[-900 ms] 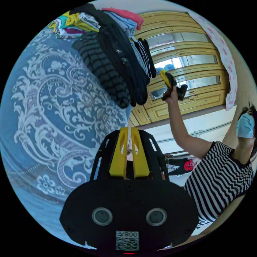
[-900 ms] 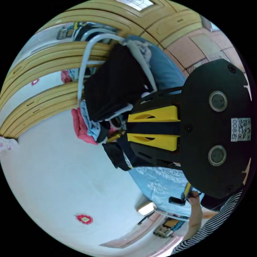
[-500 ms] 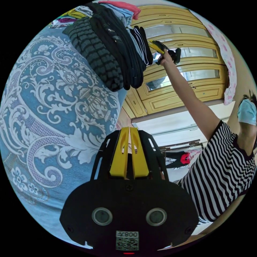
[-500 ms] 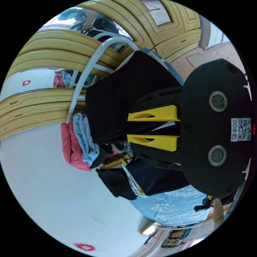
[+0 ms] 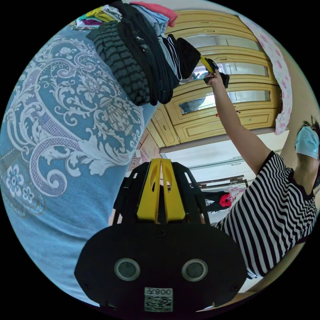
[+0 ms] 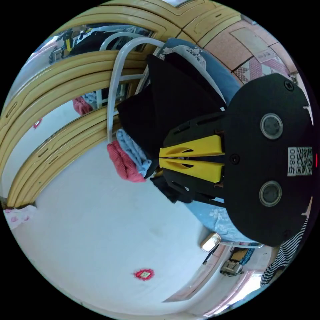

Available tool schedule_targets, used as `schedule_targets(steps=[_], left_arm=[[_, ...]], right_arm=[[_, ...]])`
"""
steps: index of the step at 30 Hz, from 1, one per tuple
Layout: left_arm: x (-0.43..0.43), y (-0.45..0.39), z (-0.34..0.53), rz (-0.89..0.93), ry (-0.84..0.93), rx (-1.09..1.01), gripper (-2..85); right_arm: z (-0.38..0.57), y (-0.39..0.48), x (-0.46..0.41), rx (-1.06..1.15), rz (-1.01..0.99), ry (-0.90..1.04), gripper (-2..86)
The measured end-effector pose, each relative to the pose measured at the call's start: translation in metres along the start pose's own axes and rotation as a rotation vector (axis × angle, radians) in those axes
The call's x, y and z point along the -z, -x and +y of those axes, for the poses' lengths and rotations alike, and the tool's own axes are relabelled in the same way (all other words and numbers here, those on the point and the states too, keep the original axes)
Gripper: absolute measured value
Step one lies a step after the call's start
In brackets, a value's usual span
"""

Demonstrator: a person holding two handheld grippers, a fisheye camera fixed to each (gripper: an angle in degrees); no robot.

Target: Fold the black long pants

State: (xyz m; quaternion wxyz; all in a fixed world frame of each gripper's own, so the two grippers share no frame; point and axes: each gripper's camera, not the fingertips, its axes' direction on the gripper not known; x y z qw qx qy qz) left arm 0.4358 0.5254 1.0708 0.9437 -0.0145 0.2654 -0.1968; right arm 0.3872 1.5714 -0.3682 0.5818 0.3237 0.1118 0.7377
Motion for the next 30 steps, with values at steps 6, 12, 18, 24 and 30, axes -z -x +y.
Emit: schedule_targets(steps=[6,12,18,24,30], left_arm=[[0.043,-0.047,0.034,0.021,-0.074,-0.004,0.2],[0.091,-0.107,0.067,0.014,-0.129,-0.046,0.5],[0.153,-0.171,0.102,-0.021,-0.239,-0.093,2.0],[0.227,-0.245,0.138,-0.104,-0.392,-0.155,6.3],[0.305,-0.319,0.188,-0.171,-0.584,-0.218,10.7]], right_arm=[[-0.033,0.069,0.057,0.084,-0.169,-0.079,0.0],[-0.06,0.15,0.099,0.167,-0.358,-0.123,0.0],[-0.081,0.256,0.131,0.293,-0.484,-0.118,-0.1],[-0.087,0.364,0.155,0.402,-0.656,-0.092,-0.1],[-0.067,0.459,0.149,0.456,-0.871,0.006,-0.2]])
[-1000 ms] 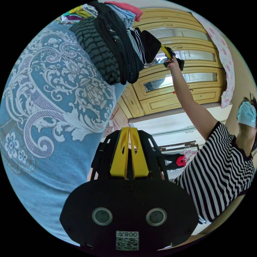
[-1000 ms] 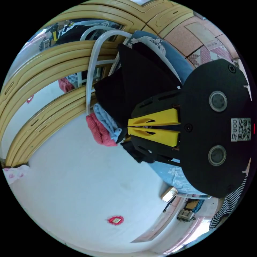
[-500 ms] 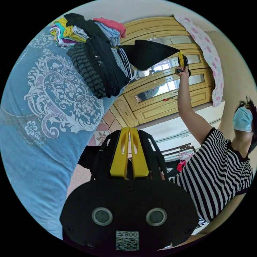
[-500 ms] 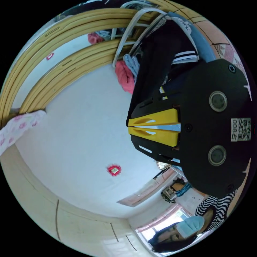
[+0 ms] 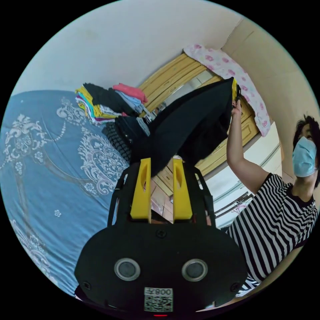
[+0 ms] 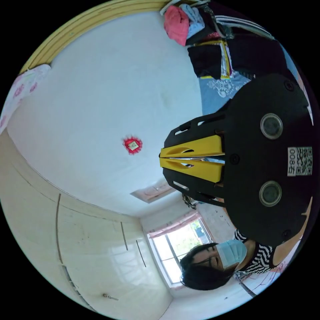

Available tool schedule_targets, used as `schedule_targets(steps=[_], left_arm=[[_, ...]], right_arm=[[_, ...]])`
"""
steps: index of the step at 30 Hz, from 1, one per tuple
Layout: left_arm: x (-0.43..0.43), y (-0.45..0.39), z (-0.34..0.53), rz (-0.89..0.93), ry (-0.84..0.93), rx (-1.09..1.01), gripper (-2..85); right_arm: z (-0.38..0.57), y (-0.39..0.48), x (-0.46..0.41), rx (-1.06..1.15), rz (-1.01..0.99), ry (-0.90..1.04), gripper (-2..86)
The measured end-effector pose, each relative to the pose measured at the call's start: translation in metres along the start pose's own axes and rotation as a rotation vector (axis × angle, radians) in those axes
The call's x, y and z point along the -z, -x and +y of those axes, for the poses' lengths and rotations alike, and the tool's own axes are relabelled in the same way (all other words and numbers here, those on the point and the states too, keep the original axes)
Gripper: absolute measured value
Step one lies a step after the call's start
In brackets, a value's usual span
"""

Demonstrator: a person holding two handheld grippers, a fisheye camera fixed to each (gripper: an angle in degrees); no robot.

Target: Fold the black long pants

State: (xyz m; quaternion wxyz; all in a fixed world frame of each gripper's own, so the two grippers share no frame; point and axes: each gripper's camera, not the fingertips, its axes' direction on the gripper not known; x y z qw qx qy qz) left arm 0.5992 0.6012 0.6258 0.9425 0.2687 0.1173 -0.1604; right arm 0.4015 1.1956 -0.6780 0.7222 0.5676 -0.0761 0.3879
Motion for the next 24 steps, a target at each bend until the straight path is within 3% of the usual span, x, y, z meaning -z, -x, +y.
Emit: schedule_targets(steps=[12,19,22,24], left_arm=[[0.156,-0.101,0.024,-0.132,-0.175,0.048,14.6],[0.183,-0.155,-0.003,-0.229,-0.08,0.01,18.5],[0.179,-0.17,-0.02,-0.194,-0.052,0.038,19.2],[0.178,-0.177,-0.033,-0.052,-0.096,0.106,19.5]], right_arm=[[-0.007,0.089,-0.166,0.02,-0.227,0.191,-0.2],[-0.023,0.139,-0.194,0.066,-0.264,0.195,-0.2],[-0.026,0.154,-0.194,0.075,-0.27,0.189,-0.2],[-0.027,0.163,-0.194,0.081,-0.265,0.193,-0.2]])
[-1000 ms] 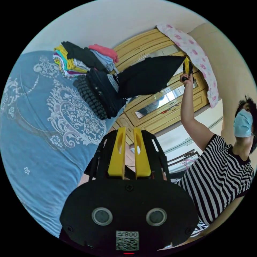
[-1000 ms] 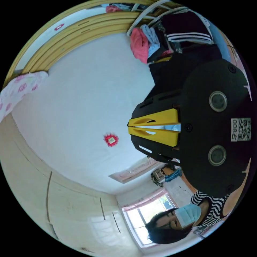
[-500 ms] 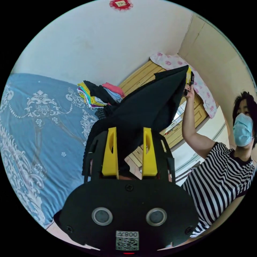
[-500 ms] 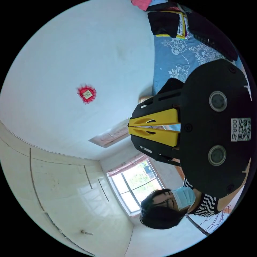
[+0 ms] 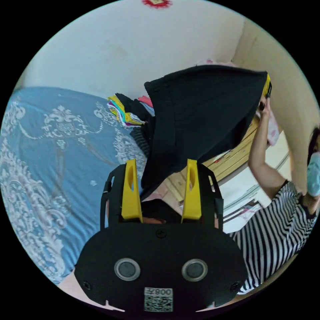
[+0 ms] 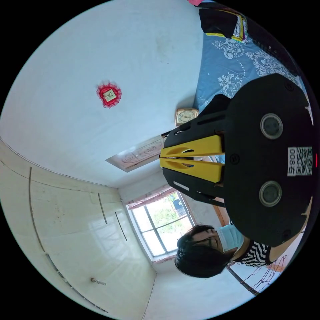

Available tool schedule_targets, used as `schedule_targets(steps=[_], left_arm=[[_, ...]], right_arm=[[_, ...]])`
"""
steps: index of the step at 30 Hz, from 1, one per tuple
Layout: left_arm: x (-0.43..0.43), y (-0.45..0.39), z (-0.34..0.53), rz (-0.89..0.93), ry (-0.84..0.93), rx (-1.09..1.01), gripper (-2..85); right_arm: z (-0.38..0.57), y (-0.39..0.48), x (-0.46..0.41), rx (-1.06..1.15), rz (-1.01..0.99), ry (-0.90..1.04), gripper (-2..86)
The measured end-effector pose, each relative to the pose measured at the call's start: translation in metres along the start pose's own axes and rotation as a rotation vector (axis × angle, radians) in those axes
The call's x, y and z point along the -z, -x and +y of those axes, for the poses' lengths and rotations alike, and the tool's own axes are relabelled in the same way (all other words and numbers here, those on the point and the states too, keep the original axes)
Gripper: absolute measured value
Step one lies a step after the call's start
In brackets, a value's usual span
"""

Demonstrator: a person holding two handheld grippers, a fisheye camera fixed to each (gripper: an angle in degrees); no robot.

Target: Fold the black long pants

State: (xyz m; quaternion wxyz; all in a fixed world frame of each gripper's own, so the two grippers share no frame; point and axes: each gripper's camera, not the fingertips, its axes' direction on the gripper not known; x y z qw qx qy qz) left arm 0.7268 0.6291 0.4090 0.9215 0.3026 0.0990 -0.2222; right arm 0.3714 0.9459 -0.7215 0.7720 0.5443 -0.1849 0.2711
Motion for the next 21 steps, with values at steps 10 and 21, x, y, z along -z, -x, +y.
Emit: schedule_targets(steps=[10,21], left_arm=[[0.031,-0.132,-0.088,-0.059,-0.079,-0.227,19.3],[0.084,-0.275,-0.136,-0.3,0.045,-0.347,1.3]], right_arm=[[0.012,0.025,0.0,0.017,-0.012,0.033,-0.1],[0.066,-0.017,0.039,-0.103,0.18,0.01,-0.1]])
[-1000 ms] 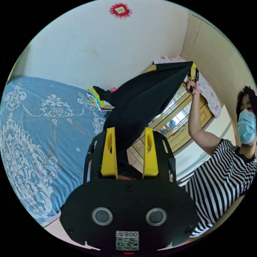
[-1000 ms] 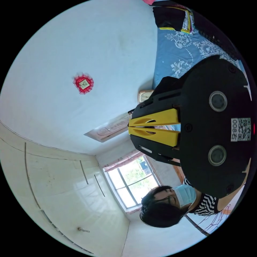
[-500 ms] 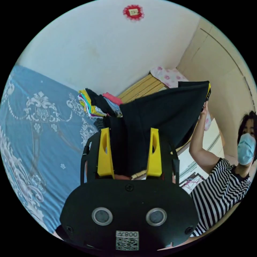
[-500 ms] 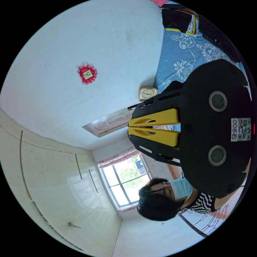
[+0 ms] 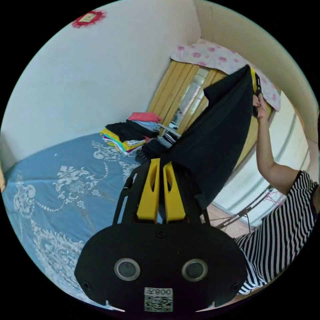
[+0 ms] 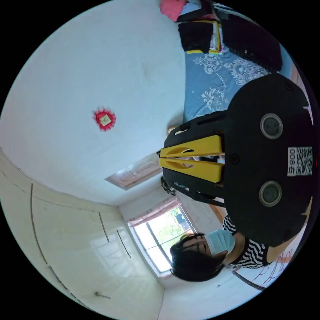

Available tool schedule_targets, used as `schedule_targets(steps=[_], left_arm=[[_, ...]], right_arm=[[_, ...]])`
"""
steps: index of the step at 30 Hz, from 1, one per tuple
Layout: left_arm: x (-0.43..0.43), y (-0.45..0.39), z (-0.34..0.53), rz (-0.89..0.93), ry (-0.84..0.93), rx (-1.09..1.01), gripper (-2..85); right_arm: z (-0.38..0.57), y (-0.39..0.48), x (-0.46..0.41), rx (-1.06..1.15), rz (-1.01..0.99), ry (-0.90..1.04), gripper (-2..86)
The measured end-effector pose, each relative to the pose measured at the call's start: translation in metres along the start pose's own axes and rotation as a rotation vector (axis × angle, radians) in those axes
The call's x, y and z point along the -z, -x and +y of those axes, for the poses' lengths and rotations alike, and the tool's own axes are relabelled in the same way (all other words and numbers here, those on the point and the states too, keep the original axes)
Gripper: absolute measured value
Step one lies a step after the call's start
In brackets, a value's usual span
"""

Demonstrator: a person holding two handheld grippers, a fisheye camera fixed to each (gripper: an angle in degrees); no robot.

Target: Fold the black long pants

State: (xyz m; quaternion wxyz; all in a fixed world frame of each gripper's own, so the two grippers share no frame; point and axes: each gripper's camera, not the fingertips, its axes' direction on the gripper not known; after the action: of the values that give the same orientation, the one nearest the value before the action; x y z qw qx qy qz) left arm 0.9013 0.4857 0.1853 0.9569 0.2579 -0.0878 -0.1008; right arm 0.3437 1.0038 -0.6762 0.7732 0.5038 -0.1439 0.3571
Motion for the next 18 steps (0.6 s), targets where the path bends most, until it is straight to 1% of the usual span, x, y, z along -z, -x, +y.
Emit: schedule_targets(steps=[1,3,4,6,7,9,10,12,13,15,16,18], left_arm=[[0.01,-0.001,-0.004,-0.035,0.001,0.01,1.1],[0.049,-0.008,-0.031,-0.194,0.005,0.04,0.7],[0.059,-0.01,-0.041,-0.234,0.006,0.044,0.7],[0.1,-0.03,-0.09,-0.39,0.006,0.005,0.5],[0.111,-0.038,-0.104,-0.434,0.002,-0.018,0.4],[0.161,-0.077,-0.164,-0.572,-0.039,-0.113,0.3],[0.175,-0.087,-0.179,-0.598,-0.056,-0.13,0.3],[0.235,-0.133,-0.232,-0.714,-0.152,-0.195,0.3],[0.251,-0.145,-0.243,-0.739,-0.181,-0.206,0.3],[0.312,-0.197,-0.277,-0.851,-0.297,-0.271,0.3],[0.327,-0.21,-0.282,-0.899,-0.33,-0.286,0.3],[0.375,-0.244,-0.287,-1.072,-0.39,-0.342,0.4]], right_arm=[[0.011,-0.018,0.004,-0.048,0.038,-0.008,-0.1],[0.026,-0.05,0.007,-0.132,0.101,-0.01,-0.1],[0.036,-0.073,0.009,-0.201,0.119,-0.02,-0.1],[0.045,-0.097,0.011,-0.27,0.143,-0.03,-0.1],[0.045,-0.103,0.013,-0.281,0.163,-0.043,-0.2],[0.038,-0.1,0.017,-0.259,0.154,-0.078,-0.2],[0.029,-0.091,0.018,-0.221,0.139,-0.105,-0.2],[0.01,-0.07,0.019,-0.142,0.134,-0.152,-0.2],[-0.004,-0.054,0.019,-0.094,0.12,-0.185,-0.2],[-0.022,-0.03,0.018,-0.019,0.107,-0.232,-0.2],[-0.029,-0.014,0.021,0.028,0.113,-0.302,-0.2],[-0.031,0.002,0.022,0.081,0.077,-0.351,-0.2]])
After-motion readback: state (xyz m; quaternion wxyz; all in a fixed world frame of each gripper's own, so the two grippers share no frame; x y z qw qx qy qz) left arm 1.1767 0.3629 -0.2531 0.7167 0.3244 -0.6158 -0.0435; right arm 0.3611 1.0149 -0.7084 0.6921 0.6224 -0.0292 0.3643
